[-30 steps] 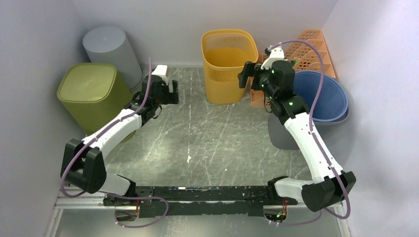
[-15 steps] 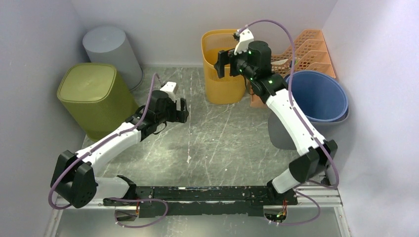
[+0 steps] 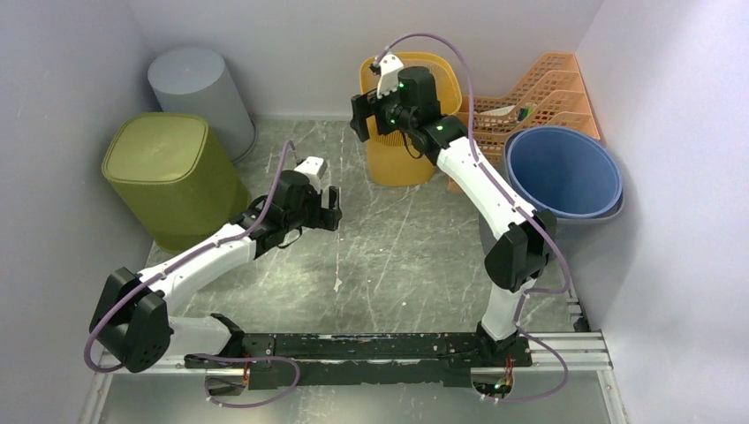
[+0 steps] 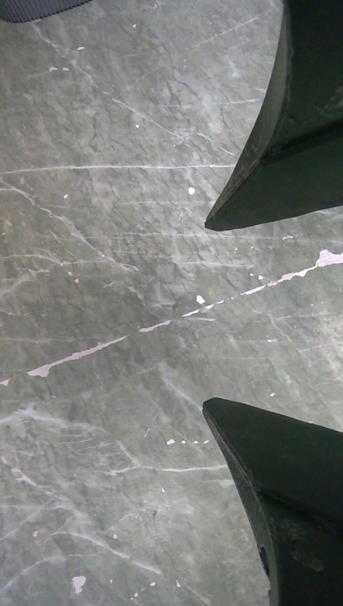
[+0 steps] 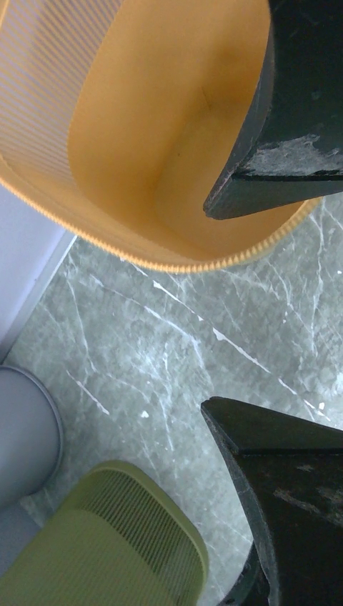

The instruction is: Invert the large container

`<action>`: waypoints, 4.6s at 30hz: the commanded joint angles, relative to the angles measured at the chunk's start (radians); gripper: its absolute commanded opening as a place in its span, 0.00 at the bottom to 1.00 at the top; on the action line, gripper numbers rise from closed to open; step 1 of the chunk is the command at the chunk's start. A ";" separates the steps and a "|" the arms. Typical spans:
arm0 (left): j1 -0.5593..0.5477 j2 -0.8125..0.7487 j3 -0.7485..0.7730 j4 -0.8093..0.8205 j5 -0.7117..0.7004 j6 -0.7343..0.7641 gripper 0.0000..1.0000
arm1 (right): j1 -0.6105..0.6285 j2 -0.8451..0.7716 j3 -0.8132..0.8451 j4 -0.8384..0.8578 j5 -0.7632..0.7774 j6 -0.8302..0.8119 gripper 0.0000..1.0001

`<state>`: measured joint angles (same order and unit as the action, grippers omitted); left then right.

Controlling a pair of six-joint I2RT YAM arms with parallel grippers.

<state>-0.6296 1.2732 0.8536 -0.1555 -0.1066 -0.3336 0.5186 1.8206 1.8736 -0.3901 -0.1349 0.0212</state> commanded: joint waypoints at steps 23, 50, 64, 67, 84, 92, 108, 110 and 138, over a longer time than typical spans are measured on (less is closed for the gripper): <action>-0.022 -0.127 0.252 -0.265 -0.041 0.109 0.99 | 0.031 0.106 0.019 0.041 0.215 -0.063 0.21; -0.022 -0.318 0.746 -0.423 -0.119 0.168 0.99 | 0.068 -0.121 -0.234 0.761 -0.289 0.482 0.00; -0.022 -0.321 0.756 -0.460 -0.106 0.166 0.99 | 0.042 0.007 -0.510 1.233 -0.217 0.715 0.00; -0.022 -0.323 0.745 -0.461 -0.112 0.168 0.99 | 0.004 0.045 -0.565 1.273 -0.218 0.770 0.00; -0.022 -0.276 0.728 -0.454 -0.133 0.188 0.99 | -0.168 0.309 -0.652 1.579 -0.323 1.009 0.00; -0.022 -0.247 0.724 -0.470 -0.158 0.200 0.99 | -0.161 0.550 -0.533 1.997 -0.306 1.327 0.00; -0.022 -0.199 0.798 -0.509 -0.208 0.226 0.99 | -0.117 0.790 -0.116 2.214 -0.186 1.598 0.00; -0.022 -0.196 0.801 -0.512 -0.211 0.228 0.99 | -0.109 0.817 -0.049 2.214 -0.172 1.628 0.00; -0.021 -0.173 0.758 -0.501 -0.199 0.217 0.99 | -0.307 0.689 -0.543 2.209 -0.260 1.496 0.00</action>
<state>-0.6453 1.0992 1.6218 -0.6708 -0.3061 -0.1196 0.2424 2.4630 1.4178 1.5375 -0.3702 1.5730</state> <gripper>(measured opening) 0.991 0.077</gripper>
